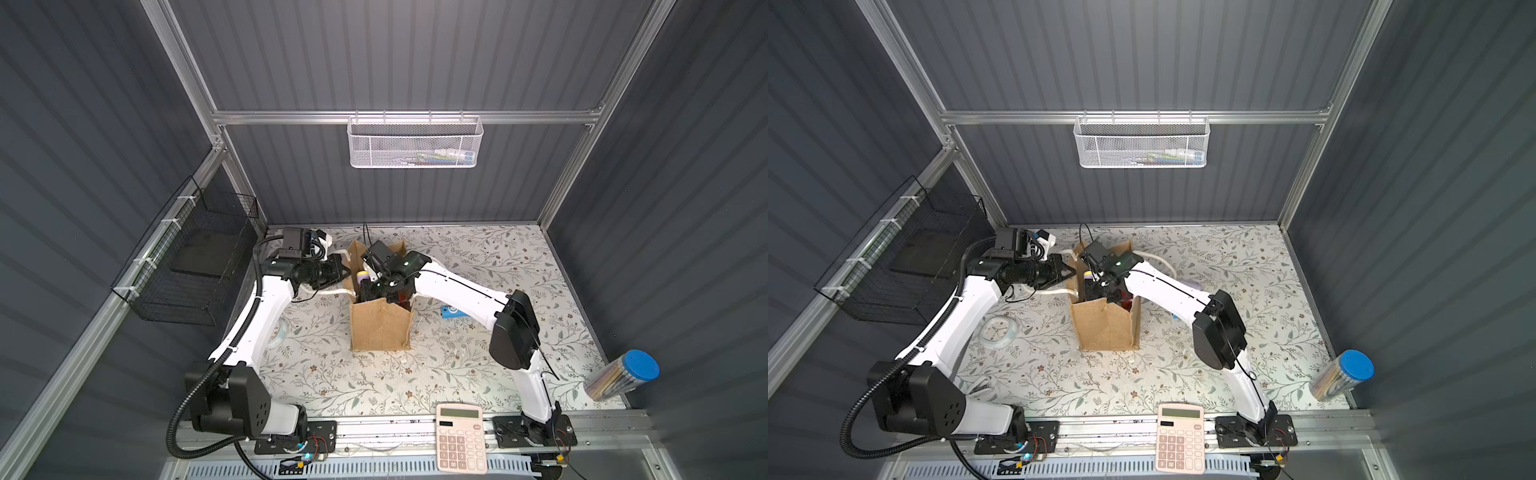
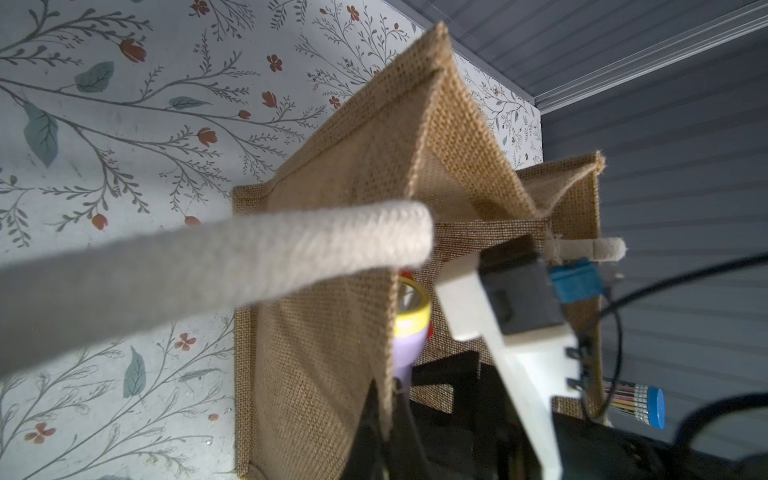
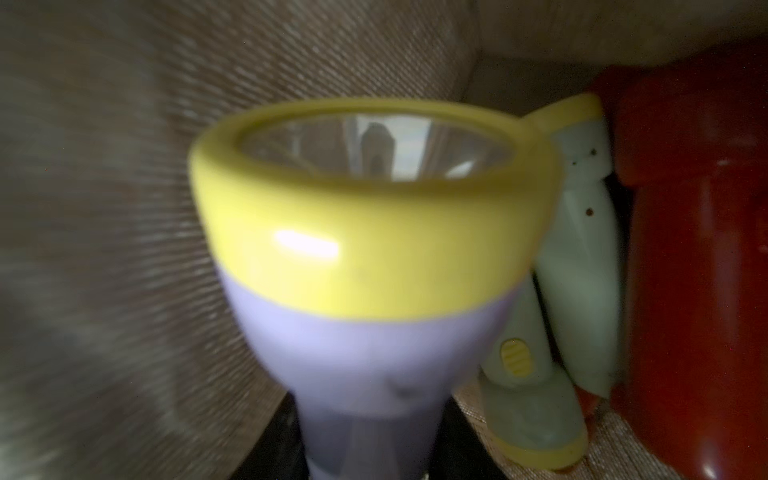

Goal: Put the flashlights into the tote bags
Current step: Place the flashlight in the canvas bag.

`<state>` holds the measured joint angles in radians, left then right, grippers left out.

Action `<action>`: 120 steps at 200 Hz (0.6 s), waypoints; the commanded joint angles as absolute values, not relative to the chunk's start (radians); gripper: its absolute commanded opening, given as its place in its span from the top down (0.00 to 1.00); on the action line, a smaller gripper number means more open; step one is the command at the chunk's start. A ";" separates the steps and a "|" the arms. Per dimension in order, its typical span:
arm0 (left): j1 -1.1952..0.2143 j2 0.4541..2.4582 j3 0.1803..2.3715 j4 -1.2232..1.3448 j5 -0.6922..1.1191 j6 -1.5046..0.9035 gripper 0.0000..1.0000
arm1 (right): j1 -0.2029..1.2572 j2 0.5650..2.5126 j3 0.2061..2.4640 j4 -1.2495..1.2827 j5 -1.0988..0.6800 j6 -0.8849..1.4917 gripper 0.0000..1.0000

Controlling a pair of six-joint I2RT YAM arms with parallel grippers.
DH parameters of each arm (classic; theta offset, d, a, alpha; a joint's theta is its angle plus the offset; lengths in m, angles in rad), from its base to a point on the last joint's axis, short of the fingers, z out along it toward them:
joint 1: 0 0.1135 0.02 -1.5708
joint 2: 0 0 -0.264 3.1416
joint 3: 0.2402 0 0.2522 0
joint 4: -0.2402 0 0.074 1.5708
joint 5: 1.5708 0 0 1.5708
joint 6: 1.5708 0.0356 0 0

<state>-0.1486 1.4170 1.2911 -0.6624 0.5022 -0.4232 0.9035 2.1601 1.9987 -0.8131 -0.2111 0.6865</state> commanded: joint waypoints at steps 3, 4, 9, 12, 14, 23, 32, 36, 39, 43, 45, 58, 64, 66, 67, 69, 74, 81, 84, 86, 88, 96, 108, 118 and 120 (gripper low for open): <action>-0.143 1.408 1.301 -0.640 0.519 -0.414 1.00 | 0.897 2.219 2.062 -0.894 -0.238 0.679 0.87; -0.143 1.408 1.300 -0.640 0.519 -0.414 1.00 | 0.897 2.221 2.064 -0.897 -0.239 0.678 0.87; -0.143 1.407 1.298 -0.640 0.519 -0.414 1.00 | 0.896 2.230 2.073 -0.905 -0.239 0.679 0.87; -0.143 1.406 1.298 -0.640 0.519 -0.414 1.00 | 0.896 2.233 2.078 -0.911 -0.241 0.679 0.87; -0.143 1.406 1.296 -0.639 0.518 -0.414 1.00 | 0.896 2.236 2.081 -0.913 -0.241 0.681 0.87; -0.142 1.404 1.295 -0.638 0.517 -0.415 1.00 | 0.893 2.246 2.089 -0.924 -0.245 0.685 0.87; -0.143 1.405 1.293 -0.638 0.516 -0.415 1.00 | 0.893 2.253 2.093 -0.929 -0.249 0.688 0.86; -0.143 1.404 1.292 -0.637 0.515 -0.414 1.00 | 0.892 2.255 2.093 -0.930 -0.252 0.691 0.86; -0.143 1.405 1.292 -0.639 0.515 -0.414 1.00 | 0.890 2.256 2.092 -0.931 -0.255 0.692 0.86; -0.143 1.405 1.290 -0.639 0.514 -0.414 1.00 | 0.889 2.258 2.092 -0.932 -0.259 0.693 0.87; -0.143 1.405 1.290 -0.638 0.514 -0.415 1.00 | 0.888 2.259 2.091 -0.931 -0.261 0.693 0.86; -0.143 1.405 1.289 -0.639 0.514 -0.414 1.00 | 0.883 2.261 2.088 -0.934 -0.272 0.699 0.86; -0.143 1.404 1.288 -0.638 0.514 -0.413 1.00 | 0.882 2.265 2.088 -0.933 -0.276 0.699 0.86; -0.143 1.405 1.288 -0.638 0.514 -0.414 1.00 | 0.881 2.265 2.088 -0.934 -0.278 0.699 0.85; -0.143 1.405 1.288 -0.638 0.515 -0.413 1.00 | 0.881 2.266 2.088 -0.934 -0.280 0.699 0.85; -0.143 1.405 1.287 -0.638 0.515 -0.413 1.00 | 0.880 2.267 2.088 -0.935 -0.282 0.699 0.85; -0.143 1.403 1.286 -0.638 0.514 -0.413 1.00 | 0.878 2.268 2.086 -0.936 -0.289 0.698 0.84; -0.142 1.402 1.286 -0.638 0.515 -0.413 1.00 | 0.874 2.272 2.085 -0.937 -0.301 0.698 0.83; -0.143 1.401 1.286 -0.638 0.514 -0.412 1.00 | 0.873 2.273 2.085 -0.939 -0.305 0.698 0.83; -0.143 1.401 1.286 -0.639 0.514 -0.411 1.00 | 0.872 2.272 2.083 -0.940 -0.308 0.697 0.82; -0.143 1.401 1.286 -0.639 0.515 -0.411 1.00 | 0.872 2.274 2.083 -0.942 -0.313 0.697 0.82; -0.143 1.399 1.285 -0.640 0.513 -0.410 1.00 | 0.867 2.273 2.076 -0.943 -0.324 0.695 0.80; -0.143 1.396 1.285 -0.641 0.512 -0.408 1.00 | 0.859 2.267 2.049 -0.941 -0.324 0.695 0.77; -0.143 1.394 1.284 -0.644 0.507 -0.405 1.00 | 0.851 2.259 2.021 -0.931 -0.324 0.695 0.74; -0.143 1.394 1.284 -0.644 0.507 -0.405 1.00 | 0.850 2.257 2.017 -0.930 -0.325 0.695 0.74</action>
